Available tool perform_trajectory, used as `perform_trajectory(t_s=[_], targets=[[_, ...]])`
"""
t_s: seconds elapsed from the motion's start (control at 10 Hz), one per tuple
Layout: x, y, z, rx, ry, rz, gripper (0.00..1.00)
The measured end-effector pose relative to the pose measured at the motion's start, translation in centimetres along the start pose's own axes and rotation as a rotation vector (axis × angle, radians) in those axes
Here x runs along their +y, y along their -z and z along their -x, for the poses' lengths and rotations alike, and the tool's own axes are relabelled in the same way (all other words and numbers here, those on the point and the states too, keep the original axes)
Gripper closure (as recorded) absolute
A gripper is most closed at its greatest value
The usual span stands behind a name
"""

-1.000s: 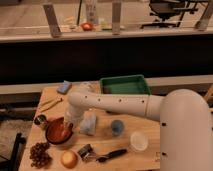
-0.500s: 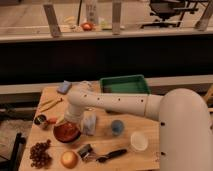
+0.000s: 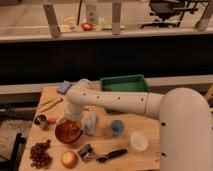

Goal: Stack bowls on top of each other

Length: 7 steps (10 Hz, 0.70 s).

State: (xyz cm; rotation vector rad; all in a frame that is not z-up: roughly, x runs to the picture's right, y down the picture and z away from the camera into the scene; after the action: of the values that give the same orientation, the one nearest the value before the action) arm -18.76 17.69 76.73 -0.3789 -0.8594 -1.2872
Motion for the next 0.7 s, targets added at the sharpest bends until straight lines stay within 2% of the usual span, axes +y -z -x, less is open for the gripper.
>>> perform_trajectory(t_s=[0.7], targets=[[-0.5,2.0,-0.3,0.035,0.009,0.026,0.20]])
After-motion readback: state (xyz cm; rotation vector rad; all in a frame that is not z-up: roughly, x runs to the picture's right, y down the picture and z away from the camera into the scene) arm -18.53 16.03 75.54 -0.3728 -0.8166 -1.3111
